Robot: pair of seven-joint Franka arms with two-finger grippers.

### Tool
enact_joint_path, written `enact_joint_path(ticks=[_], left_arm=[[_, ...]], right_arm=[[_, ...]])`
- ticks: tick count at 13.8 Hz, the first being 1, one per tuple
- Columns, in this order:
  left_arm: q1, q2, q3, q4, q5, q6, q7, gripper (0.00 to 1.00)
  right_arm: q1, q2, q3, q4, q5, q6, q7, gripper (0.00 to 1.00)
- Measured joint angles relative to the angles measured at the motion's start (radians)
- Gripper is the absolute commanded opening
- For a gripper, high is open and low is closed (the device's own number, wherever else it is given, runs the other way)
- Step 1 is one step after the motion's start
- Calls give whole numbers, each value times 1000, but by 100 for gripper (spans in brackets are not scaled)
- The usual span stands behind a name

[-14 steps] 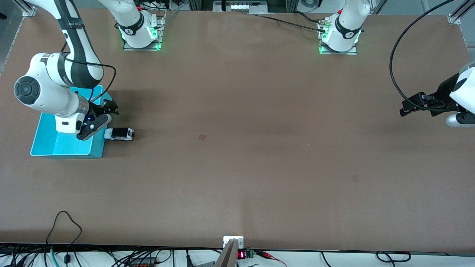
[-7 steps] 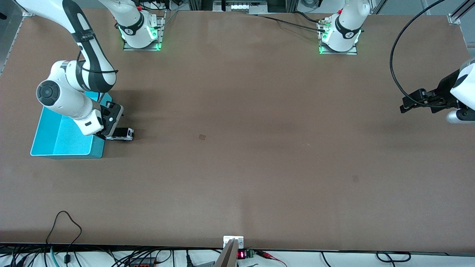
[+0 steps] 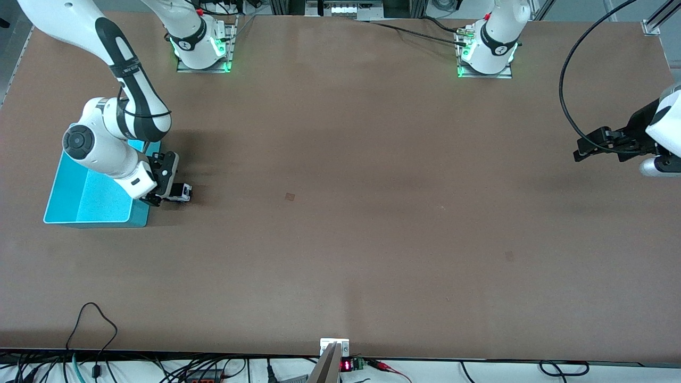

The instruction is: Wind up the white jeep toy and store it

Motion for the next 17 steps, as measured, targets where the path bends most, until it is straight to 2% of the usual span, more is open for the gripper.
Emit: enact_joint_path(ticks=[2,4,5,7,8,10,17], left_arm=[[0,0,0,0,0,0,0,100],[0,0,0,0,0,0,0,100],[0,0,0,0,0,0,0,100],[0,0,0,0,0,-1,0,100],[0,0,0,0,0,-1,0,100],[0,0,0,0,0,-1,0,100],[1,0,1,0,0,-10,-2,100]], right_arm=[[0,27,2,0,0,39,-12,100],[0,49,2,0,0,69,-18,90],[0,55,2,0,-1,74,-18,75],[0,59,2,2,-1,76,-19,35],[0,59,2,3,-1,77,-19,21],[1,58,2,4,-1,78,-19,1],[12,58,11,5,-1,78,1,0]])
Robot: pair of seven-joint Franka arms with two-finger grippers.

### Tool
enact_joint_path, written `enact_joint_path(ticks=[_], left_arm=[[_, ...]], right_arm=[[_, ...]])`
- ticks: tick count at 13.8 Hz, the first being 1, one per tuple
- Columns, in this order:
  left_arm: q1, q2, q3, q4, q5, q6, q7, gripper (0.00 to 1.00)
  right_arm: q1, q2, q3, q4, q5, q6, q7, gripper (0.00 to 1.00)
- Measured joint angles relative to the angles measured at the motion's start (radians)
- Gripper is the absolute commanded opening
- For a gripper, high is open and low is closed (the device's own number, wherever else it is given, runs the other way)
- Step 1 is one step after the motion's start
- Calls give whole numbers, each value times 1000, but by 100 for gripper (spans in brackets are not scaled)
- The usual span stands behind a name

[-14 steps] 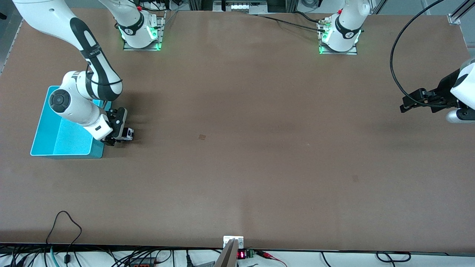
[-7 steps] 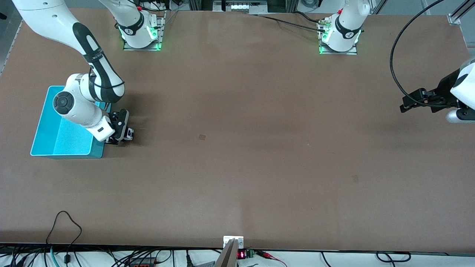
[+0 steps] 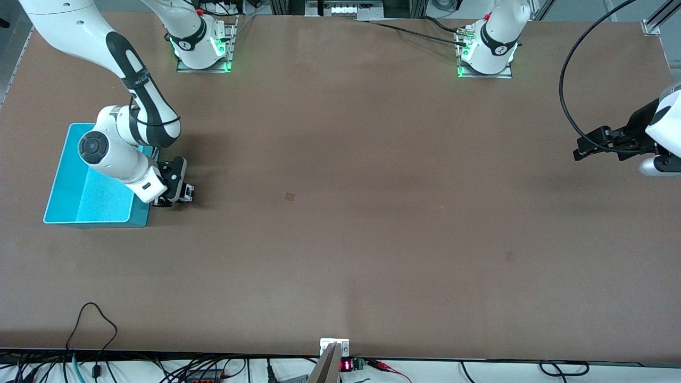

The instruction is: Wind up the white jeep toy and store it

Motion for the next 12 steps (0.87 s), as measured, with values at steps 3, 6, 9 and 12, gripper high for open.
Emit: enact_joint_path(ticks=[3,6,9,12], left_arm=[[1,-2,0,1,0,-1,0,100],[1,-14,0,1,0,-14,0,100],[1,-18,0,1,0,-19,0,100],[1,-19,0,1,0,-20,0,100]], right_arm=[[53,0,14,6,0,4,118,0],[103,-1,19,39,0,0,209,0],[103,-18,17,83,0,-61,264,0],[100,-85,14,107,0,-138,392,0]])
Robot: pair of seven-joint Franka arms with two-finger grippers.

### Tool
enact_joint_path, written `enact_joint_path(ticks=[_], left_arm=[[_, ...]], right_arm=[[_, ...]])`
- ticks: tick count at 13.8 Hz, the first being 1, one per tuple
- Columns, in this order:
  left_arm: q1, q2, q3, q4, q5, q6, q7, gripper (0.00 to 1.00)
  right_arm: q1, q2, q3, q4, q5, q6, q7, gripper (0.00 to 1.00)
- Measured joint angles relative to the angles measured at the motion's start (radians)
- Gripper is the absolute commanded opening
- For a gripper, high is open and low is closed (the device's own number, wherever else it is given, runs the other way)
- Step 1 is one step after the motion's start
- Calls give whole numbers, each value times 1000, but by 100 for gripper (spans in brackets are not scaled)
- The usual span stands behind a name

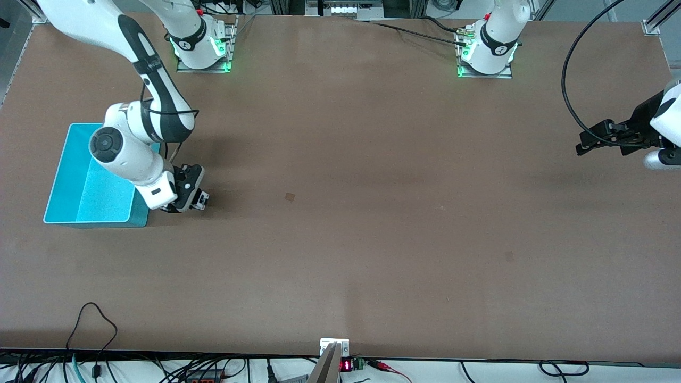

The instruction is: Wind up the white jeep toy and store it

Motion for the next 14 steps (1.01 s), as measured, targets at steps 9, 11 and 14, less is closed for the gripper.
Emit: enact_joint_path(ticks=[9,11,14], left_arm=[[0,-1,-1,0,0,-1,0,100],[-1,-1,-1,0,0,-2,0,100],[-2,-1,-3,0,0,-4,0,100]], right_arm=[[-200,-186,-21,-2,0,-181,325,0],[-239,-208,-25,-2,0,-239,467,0],[-254,-223,-27,-4,-4,-299,668,0]])
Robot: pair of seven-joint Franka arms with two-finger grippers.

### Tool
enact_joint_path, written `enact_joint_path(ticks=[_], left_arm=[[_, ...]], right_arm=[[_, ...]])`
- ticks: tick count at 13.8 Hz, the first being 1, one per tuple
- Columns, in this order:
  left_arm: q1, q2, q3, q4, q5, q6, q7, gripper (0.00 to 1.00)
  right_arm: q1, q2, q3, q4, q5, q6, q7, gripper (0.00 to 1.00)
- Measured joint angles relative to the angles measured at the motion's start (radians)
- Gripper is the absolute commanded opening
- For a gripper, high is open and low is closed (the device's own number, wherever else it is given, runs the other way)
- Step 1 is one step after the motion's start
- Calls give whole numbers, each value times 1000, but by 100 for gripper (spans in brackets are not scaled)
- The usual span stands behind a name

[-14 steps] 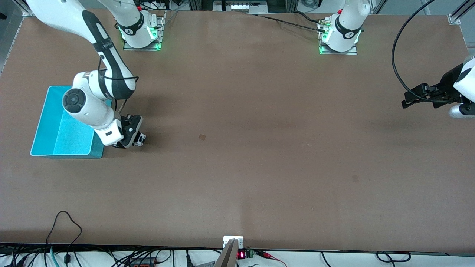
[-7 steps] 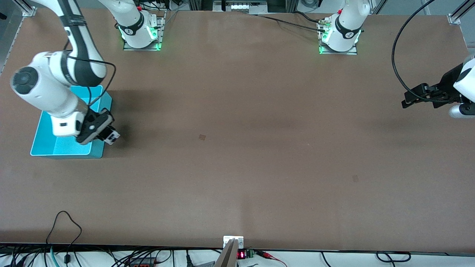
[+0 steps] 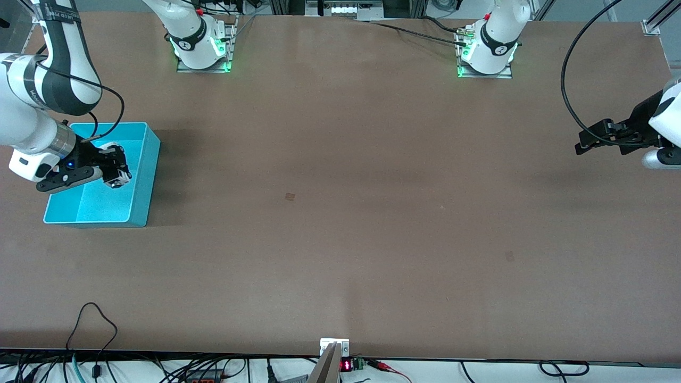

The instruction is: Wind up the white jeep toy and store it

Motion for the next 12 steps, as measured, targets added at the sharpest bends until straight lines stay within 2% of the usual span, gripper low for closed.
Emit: enact_joint_path(ticks=[3,8,12], left_arm=[[-1,0,-3,0,0,-1,0,100],[-1,0,-3,0,0,-1,0,100],[0,0,-3,0,0,-2,0,100]], right_arm=[[-8,-1,-22,-12,-37,-5,87,0],[-34,16,-37,-30,-170,3,231,0],[-63,70,-38,-57,-180,106,295,1]])
